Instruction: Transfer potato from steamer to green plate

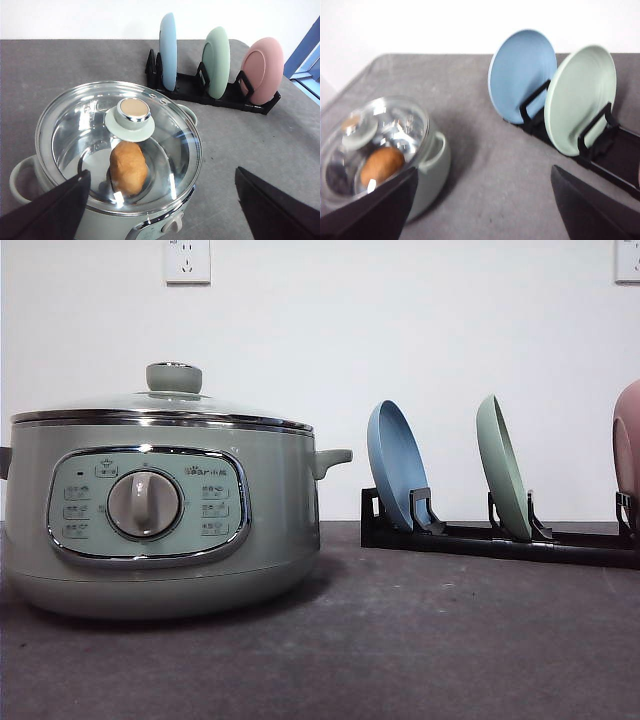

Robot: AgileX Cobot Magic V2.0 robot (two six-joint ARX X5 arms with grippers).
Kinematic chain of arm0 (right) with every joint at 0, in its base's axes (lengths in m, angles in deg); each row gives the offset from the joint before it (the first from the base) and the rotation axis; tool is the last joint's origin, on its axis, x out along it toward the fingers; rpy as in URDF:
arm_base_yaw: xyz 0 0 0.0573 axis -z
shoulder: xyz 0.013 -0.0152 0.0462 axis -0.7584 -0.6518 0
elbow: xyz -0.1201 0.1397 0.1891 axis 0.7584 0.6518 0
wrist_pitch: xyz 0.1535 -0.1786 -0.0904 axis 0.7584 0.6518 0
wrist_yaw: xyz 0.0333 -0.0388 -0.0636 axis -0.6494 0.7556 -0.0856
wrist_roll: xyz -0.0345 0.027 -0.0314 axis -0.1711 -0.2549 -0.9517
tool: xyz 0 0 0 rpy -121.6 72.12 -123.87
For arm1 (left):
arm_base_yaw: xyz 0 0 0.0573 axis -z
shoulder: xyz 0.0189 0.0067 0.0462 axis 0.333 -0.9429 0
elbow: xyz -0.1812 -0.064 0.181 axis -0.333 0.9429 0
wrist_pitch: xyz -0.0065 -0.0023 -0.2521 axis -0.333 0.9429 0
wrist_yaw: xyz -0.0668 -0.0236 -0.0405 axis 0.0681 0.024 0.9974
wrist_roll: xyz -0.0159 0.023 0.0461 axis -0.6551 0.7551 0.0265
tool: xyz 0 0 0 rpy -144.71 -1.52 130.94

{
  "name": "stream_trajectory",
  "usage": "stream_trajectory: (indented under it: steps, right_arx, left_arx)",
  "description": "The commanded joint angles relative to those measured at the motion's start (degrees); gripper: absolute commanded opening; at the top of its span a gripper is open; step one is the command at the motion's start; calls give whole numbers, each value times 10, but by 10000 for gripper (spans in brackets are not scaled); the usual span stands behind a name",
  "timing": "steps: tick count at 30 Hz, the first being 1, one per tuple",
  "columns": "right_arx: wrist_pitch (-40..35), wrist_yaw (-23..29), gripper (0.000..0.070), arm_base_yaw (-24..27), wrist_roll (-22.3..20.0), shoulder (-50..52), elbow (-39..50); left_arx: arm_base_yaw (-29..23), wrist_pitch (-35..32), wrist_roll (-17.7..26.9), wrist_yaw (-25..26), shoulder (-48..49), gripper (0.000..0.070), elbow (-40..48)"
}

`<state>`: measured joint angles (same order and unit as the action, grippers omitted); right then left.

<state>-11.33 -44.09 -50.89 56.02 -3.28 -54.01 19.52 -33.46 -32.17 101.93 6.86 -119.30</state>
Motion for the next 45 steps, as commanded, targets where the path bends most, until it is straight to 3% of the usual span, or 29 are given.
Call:
stream_trajectory:
  steps: [1,18,28,34,38,41,45]
  right_arx:
    - [-9,3,537,-2,23,-33,-28]
    - [-34,7,536,-6,24,-366,-255]
    - [-98,74,535,-31,32,-488,-289]
    - [-130,79,533,-36,54,-537,-289]
    - [-141,82,447,-39,65,-563,-289]
    - [-143,85,421,-39,66,-576,-289]
    - [-146,88,227,-39,68,-582,-289]
  left_arx:
    - [0,-5,7,6,-3,592,-13]
    - [0,-6,7,6,-3,592,-13]
    - [0,-6,7,6,-3,592,-13]
    - [0,-6,7,6,-3,592,-13]
    - [0,-5,7,6,-3,592,-13]
    - [0,-5,7,6,-3,592,-13]
    - [0,-5,7,6,-3,592,-13]
